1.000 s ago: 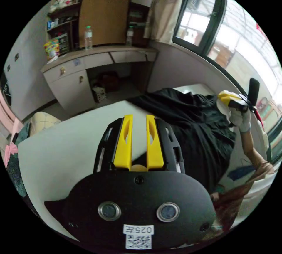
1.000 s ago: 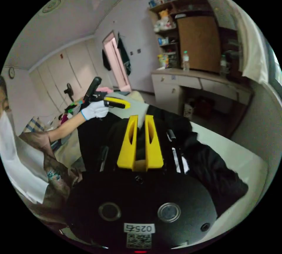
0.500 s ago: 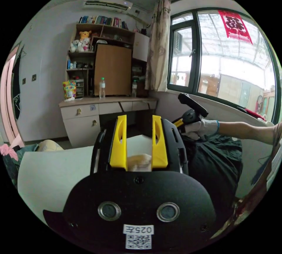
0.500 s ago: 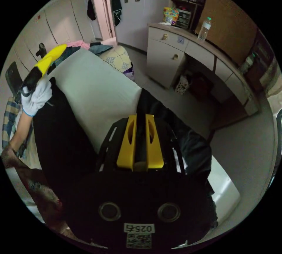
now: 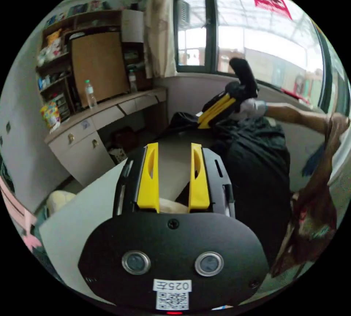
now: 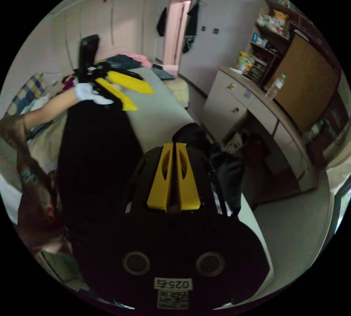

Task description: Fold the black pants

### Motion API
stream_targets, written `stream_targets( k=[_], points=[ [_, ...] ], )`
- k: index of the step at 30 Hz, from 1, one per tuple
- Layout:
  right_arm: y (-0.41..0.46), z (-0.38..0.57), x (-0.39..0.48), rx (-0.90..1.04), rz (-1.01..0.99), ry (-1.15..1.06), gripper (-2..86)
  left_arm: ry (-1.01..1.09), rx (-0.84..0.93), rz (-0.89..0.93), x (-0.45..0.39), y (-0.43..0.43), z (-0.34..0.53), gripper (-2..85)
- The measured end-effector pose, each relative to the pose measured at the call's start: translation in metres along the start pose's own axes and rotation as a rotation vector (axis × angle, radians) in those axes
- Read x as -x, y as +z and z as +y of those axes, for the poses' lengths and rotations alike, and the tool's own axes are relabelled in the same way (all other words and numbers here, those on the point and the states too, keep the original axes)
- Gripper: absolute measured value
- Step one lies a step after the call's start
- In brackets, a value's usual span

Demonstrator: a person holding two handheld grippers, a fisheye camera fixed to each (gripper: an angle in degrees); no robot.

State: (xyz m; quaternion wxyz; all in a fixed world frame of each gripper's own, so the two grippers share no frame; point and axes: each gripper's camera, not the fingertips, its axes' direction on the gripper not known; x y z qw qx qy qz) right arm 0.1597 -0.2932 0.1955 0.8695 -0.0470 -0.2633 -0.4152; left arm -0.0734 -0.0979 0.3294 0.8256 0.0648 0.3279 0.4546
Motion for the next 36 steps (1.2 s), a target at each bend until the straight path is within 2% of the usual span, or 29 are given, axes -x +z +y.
stream_targets(
  k=[2,6,9,18,23,28,30,34,36],
  points=[
    [-0.013,0.014,0.011,0.023,-0.065,-0.011,-1.0,0.072,0.068,-0.031,-0.016,0.013,-0.007,12.1],
    [-0.043,0.047,0.018,0.035,-0.067,-0.007,-1.0,0.179,0.17,-0.091,-0.047,0.045,-0.015,13.3],
    [-0.06,0.067,0.015,0.086,-0.142,0.011,-1.0,0.202,0.154,-0.123,-0.058,0.058,-0.024,13.4],
    [-0.098,0.126,0.017,0.031,-0.166,0.067,-0.9,0.353,0.228,-0.216,-0.076,0.126,-0.067,13.1],
    [-0.119,0.148,0.022,-0.02,-0.185,0.078,-0.8,0.354,0.287,-0.186,-0.065,0.168,-0.097,11.8],
    [-0.133,0.169,0.025,-0.054,-0.123,0.117,-0.7,0.35,0.31,-0.139,-0.062,0.188,-0.105,4.9],
    [-0.139,0.178,0.016,-0.091,-0.106,0.172,-0.6,0.349,0.324,-0.219,-0.065,0.194,-0.098,0.4],
    [-0.138,0.18,0.004,-0.14,-0.019,0.231,-0.6,0.307,0.295,-0.35,-0.062,0.177,-0.087,-0.8],
    [-0.134,0.171,0.0,-0.174,0.034,0.248,-0.5,0.228,0.246,-0.411,-0.049,0.141,-0.08,-1.1]
  ],
)
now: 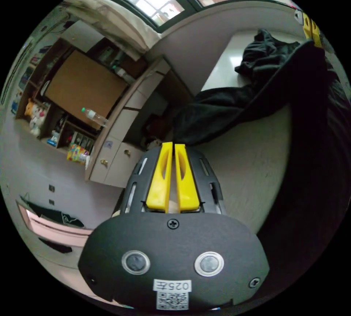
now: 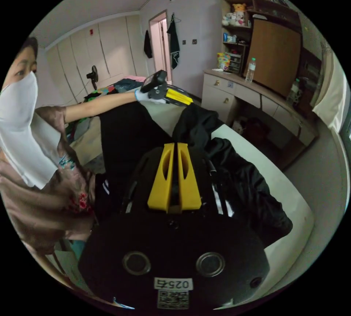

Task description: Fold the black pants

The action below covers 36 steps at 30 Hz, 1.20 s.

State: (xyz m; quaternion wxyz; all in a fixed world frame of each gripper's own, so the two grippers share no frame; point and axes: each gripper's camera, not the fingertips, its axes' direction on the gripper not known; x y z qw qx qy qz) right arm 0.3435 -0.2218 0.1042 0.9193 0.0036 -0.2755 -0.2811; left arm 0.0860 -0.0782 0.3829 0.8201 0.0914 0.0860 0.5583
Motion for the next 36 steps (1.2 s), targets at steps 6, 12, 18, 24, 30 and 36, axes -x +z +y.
stream_targets(
  k=[6,12,18,24,30,36],
  points=[
    [0.028,-0.048,0.008,-0.043,-0.07,-0.08,0.1,-0.18,0.056,-0.175,0.057,-0.09,0.082,-1.2],
    [0.114,-0.086,0.015,0.066,-0.103,-0.1,4.1,-0.291,0.293,-0.139,0.057,-0.116,0.205,-1.4],
    [0.148,-0.094,-0.01,0.09,-0.342,0.014,10.7,-0.475,0.304,0.049,0.068,-0.107,0.275,-1.1],
    [0.038,-0.058,-0.058,-0.11,-0.179,0.089,17.4,-0.664,0.052,0.077,0.141,-0.155,0.29,3.2],
    [-0.032,0.009,-0.117,0.02,0.173,0.204,16.9,-0.54,0.01,0.28,0.168,-0.08,0.218,6.7],
    [-0.07,0.088,-0.168,0.087,0.268,0.406,16.5,-0.29,0.172,0.284,0.137,0.039,0.112,7.8]
  ],
)
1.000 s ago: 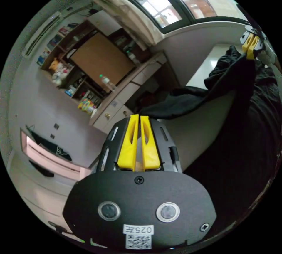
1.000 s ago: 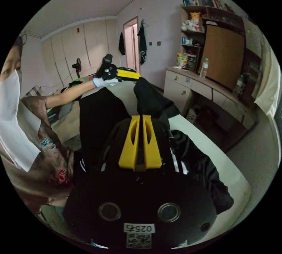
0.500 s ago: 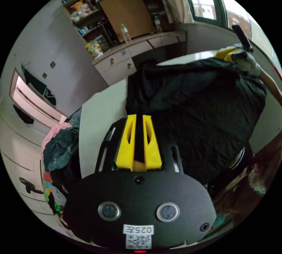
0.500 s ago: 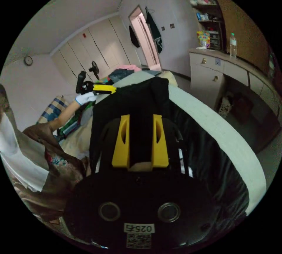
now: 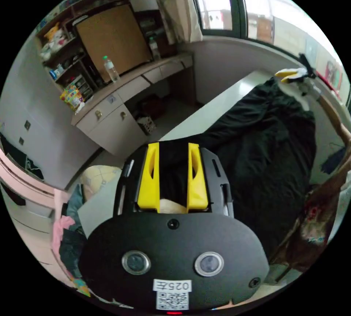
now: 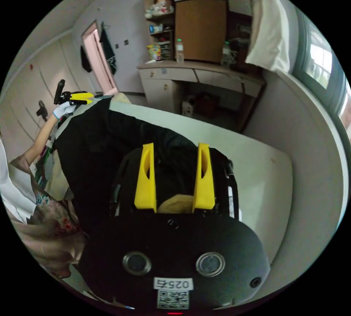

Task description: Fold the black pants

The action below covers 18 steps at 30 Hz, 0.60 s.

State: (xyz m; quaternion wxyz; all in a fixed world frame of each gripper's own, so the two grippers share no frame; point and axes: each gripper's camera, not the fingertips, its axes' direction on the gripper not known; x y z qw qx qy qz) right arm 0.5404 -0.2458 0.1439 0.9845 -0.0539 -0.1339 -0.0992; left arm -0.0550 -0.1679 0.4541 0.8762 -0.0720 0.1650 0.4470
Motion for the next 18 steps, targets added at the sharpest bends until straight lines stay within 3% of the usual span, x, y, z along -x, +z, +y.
stream_targets(
  k=[5,9,13,15,18],
  points=[
    [-0.002,0.025,-0.04,0.005,0.027,0.103,16.7,-0.056,0.145,0.018,0.014,0.072,-0.042,8.0],
    [0.004,0.023,-0.069,-0.033,-0.056,0.169,15.9,-0.197,0.123,0.038,0.027,0.086,-0.045,4.4],
    [0.025,0.011,-0.076,-0.017,-0.062,0.149,10.0,-0.226,0.106,-0.119,0.01,0.082,-0.037,-0.3],
    [0.012,0.011,-0.064,-0.097,-0.124,0.08,1.2,-0.216,0.08,-0.253,-0.007,0.069,-0.025,-0.7],
    [-0.025,0.016,-0.052,-0.235,-0.117,0.083,-0.5,-0.26,-0.011,-0.347,-0.011,0.035,-0.003,-0.8]
  ],
)
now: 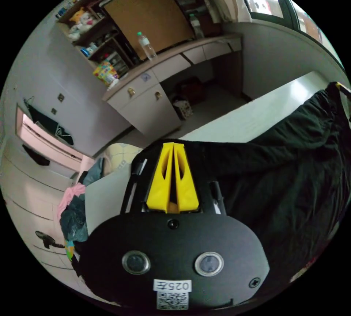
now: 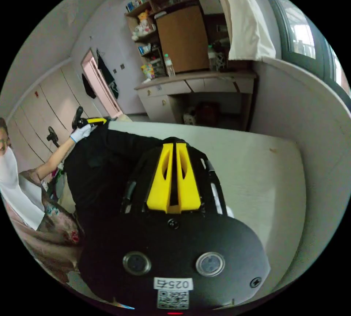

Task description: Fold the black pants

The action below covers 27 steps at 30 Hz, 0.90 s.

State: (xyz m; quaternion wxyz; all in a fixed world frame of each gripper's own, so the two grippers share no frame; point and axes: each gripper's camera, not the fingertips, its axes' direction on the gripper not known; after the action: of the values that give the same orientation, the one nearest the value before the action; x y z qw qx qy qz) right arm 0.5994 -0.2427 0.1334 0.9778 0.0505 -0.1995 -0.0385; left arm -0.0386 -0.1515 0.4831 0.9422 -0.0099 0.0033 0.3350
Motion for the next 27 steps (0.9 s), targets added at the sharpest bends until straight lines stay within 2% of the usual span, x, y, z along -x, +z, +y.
stream_targets(
  k=[3,5,7,9,13,17,20,22,25,27],
  points=[
    [-0.032,-0.012,0.007,-0.083,0.06,-0.036,-0.8,-0.057,-0.042,0.019,0.027,-0.022,0.009,-0.9],
    [-0.035,-0.023,0.004,-0.072,0.135,-0.04,-0.9,-0.101,-0.063,0.004,0.04,-0.028,0.009,-0.9],
    [-0.023,-0.03,-0.008,-0.034,0.198,-0.002,-0.9,-0.142,-0.056,-0.003,0.053,-0.026,0.005,-0.8],
    [0.015,-0.036,-0.033,0.104,0.26,0.052,-0.9,-0.209,-0.022,-0.025,0.07,-0.011,0.0,-0.8],
    [0.07,-0.028,-0.063,0.265,0.299,0.105,-0.8,-0.225,0.087,0.193,0.086,0.025,-0.003,-0.2],
    [0.068,-0.024,-0.079,0.224,0.234,0.199,-0.6,-0.287,0.17,0.362,0.106,0.034,-0.001,6.7],
    [0.068,-0.025,-0.086,0.244,0.196,0.203,-0.4,-0.273,0.268,0.321,0.109,0.048,-0.004,8.2],
    [0.07,-0.026,-0.086,0.257,0.196,0.193,-0.4,-0.272,0.261,0.266,0.103,0.046,-0.009,6.9],
    [0.081,-0.027,-0.082,0.288,0.232,0.159,-0.3,-0.296,0.282,0.238,0.087,0.042,-0.019,0.3],
    [0.085,-0.029,-0.071,0.292,0.289,0.111,-0.3,-0.27,0.309,0.097,0.074,0.036,-0.026,-1.2]
  ],
)
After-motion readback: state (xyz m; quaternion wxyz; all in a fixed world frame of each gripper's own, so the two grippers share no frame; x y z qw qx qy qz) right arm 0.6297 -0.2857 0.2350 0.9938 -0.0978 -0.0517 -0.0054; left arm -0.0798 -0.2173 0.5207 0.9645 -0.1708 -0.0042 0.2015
